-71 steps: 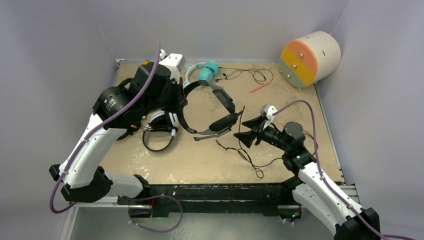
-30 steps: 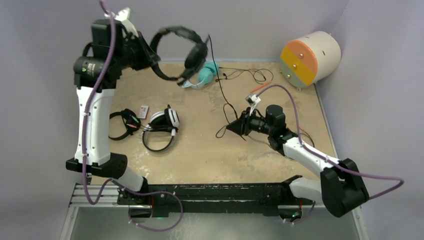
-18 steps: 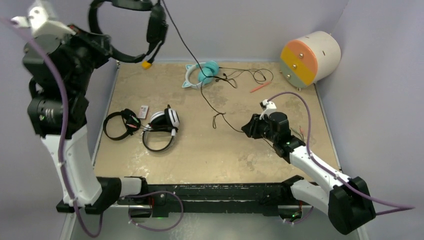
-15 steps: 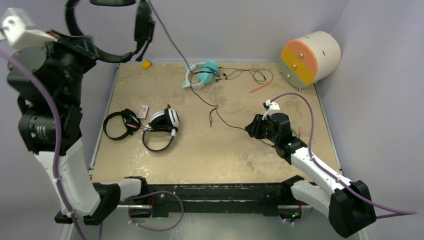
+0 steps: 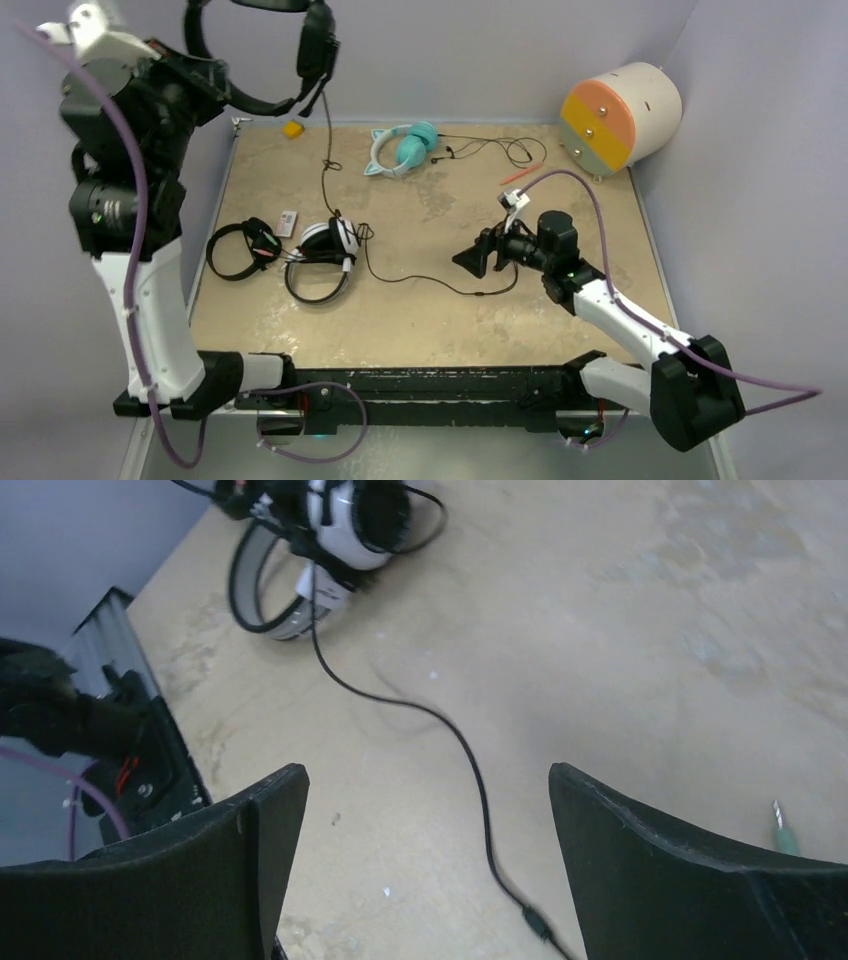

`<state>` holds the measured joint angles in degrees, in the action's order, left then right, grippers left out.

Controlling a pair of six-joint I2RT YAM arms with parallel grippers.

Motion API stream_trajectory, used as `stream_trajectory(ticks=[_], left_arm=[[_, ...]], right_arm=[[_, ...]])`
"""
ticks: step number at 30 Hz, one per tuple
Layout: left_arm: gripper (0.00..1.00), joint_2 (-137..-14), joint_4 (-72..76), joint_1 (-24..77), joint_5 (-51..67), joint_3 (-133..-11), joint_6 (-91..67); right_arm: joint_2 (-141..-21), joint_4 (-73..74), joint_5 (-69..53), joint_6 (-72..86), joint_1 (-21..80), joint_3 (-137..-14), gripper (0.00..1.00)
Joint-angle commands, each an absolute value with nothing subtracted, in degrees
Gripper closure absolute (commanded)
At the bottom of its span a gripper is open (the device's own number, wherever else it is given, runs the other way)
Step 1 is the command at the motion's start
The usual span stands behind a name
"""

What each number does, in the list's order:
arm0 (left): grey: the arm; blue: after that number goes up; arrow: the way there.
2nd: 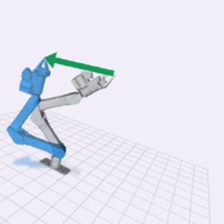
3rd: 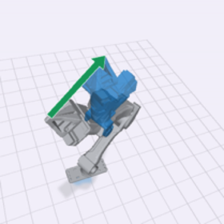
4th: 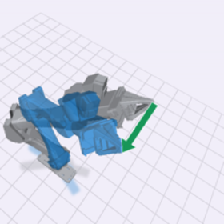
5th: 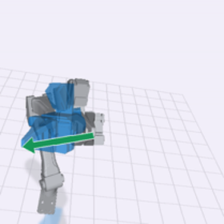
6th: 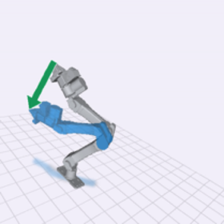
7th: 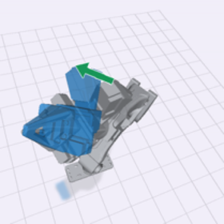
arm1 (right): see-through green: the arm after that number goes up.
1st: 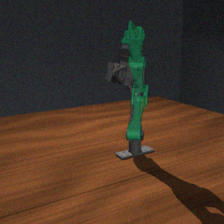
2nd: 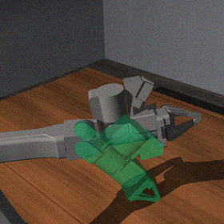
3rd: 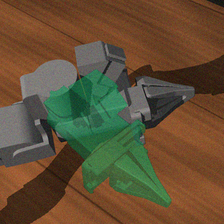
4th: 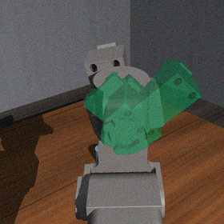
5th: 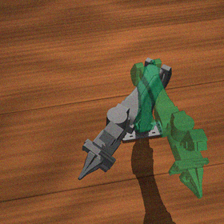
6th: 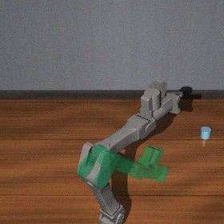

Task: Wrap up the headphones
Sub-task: Straighten the headphones cable from the headphones.

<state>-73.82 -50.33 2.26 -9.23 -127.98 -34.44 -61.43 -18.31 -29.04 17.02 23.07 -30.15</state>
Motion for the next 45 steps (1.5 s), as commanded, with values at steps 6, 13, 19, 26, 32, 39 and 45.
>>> stream_trajectory(ticks=[6, 13, 19, 26, 32, 39, 45], left_arm=[[1.0, -78.1, -45.1, 2.0, 12.4, -125.4, -40.9], [1.0, -77.5, -44.1, 2.0, 14.2, -125.5, -41.6], [1.0, -77.5, -43.9, 2.0, 15.3, -126.0, -41.8], [1.0, -78.8, -43.7, 2.0, 17.3, -125.9, -42.1], [1.0, -80.1, -44.0, 2.0, 16.3, -125.8, -41.4], [1.0, -79.7, -43.3, 2.0, 15.7, -124.4, -41.3], [1.0, -79.9, -43.3, 2.0, 15.2, -124.2, -41.0]], right_arm=[[-70.5, -27.5, -32.2, 6.2, 36.5, -43.0, 0.08], [-80.4, -29.9, -24.7, 8.2, 38.3, -54.2, 0.12], [-89.0, -32.8, -14.8, 13.9, 38.4, -62.3, 0.11], [-99.8, -39.7, -16.0, 18.9, 39.2, -70.9, 0.19], [-102.7, -46.0, -21.9, 20.4, 40.6, -71.6, 0.2], [-98.9, -47.5, -20.6, 20.6, 40.8, -65.2, 0.25], [-91.7, -42.6, -14.1, 18.7, 40.8, -58.9, 0.17]])
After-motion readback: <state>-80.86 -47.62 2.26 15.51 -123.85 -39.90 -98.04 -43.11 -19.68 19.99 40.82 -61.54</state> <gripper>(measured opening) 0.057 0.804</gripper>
